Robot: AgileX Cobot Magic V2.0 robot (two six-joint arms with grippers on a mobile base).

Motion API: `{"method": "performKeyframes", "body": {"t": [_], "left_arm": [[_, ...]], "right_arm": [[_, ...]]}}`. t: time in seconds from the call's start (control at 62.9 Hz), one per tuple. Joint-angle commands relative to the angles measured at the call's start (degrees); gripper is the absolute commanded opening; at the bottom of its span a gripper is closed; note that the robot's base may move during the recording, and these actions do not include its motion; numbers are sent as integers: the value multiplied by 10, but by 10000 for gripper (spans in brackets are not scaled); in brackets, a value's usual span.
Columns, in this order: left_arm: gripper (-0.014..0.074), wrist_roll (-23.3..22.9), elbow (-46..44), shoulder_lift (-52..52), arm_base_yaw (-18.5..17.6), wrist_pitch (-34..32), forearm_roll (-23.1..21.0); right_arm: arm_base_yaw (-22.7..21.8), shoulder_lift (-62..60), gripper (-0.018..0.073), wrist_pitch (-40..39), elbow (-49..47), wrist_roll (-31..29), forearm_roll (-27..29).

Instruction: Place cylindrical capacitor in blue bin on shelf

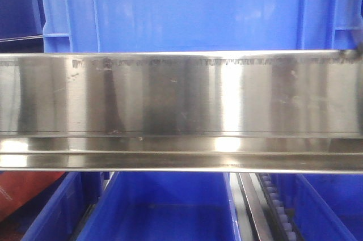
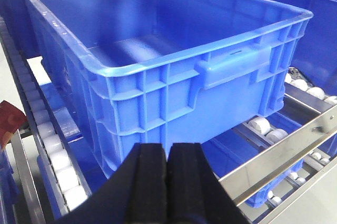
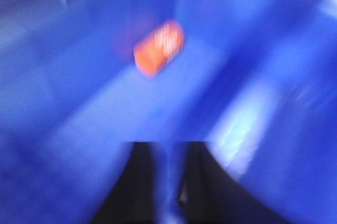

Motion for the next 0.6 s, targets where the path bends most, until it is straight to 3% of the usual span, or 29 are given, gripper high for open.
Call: {"method": "performKeyframes", "body": {"t": [0.0,0.175,0.429,0.588], "left_arm": [[-111,-4,1,-4,-3,-7,-6],[-111,-4,1,-4,-3,-7,-6],[-111,-4,1,-4,-3,-7,-6],[-111,-4,1,-4,-3,-8,-6]], "right_arm": [[1,-51,-157,-2,21,1,-12],[1,-152,-155,-31,116,15,-45],[1,-329,-155,-135,318,30,-48],[1,-439,-155,-159,439,30,-48]]}}
